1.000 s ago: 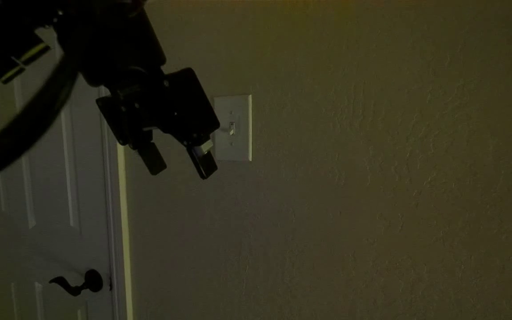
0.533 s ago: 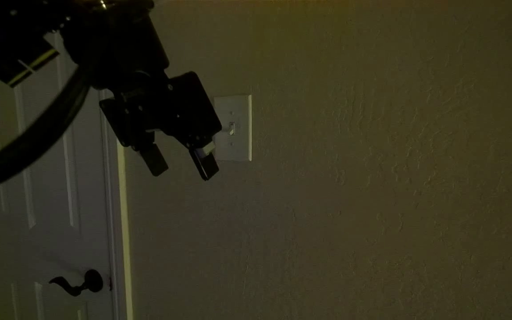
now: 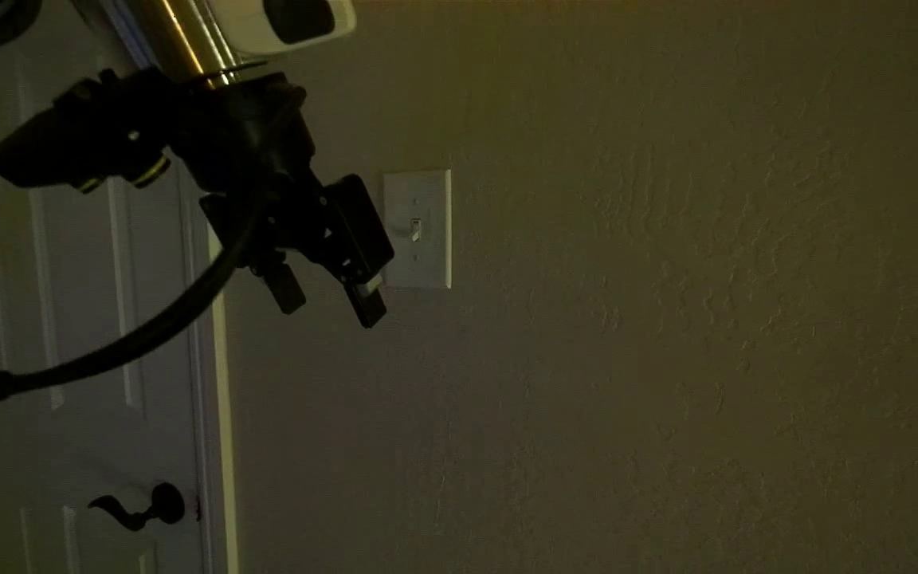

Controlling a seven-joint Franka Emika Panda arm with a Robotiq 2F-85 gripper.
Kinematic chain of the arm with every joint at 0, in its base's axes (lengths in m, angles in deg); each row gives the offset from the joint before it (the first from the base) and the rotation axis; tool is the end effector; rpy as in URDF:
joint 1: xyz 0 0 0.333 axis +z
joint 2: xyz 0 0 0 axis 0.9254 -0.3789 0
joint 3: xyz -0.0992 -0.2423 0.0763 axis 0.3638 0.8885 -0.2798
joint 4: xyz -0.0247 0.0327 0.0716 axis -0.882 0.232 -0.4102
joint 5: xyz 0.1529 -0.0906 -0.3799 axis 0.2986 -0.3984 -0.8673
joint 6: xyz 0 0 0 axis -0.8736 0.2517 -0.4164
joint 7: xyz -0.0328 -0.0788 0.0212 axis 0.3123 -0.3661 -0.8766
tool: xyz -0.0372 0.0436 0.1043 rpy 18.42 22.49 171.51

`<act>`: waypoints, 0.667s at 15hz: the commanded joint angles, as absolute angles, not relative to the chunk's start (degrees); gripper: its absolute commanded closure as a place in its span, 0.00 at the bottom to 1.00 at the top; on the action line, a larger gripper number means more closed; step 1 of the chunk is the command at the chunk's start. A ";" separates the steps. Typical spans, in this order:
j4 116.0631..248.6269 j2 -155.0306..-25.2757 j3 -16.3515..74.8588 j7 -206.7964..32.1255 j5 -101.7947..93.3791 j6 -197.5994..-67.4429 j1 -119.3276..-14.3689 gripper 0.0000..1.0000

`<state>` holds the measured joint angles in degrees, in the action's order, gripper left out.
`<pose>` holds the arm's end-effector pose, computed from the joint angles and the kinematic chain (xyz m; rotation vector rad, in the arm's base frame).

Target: Switch on the light

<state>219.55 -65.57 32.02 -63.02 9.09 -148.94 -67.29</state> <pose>0.5677 -0.0666 0.4089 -3.0054 -0.1439 -0.8165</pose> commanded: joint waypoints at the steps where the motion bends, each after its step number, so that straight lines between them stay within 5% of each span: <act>1: 215.52 -69.24 32.23 -57.54 15.70 -151.73 -65.86 0.32; 10: 205.47 -76.15 30.82 -45.71 26.85 -151.78 -66.13 0.91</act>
<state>208.51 -73.92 31.04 -50.01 23.12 -150.84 -66.33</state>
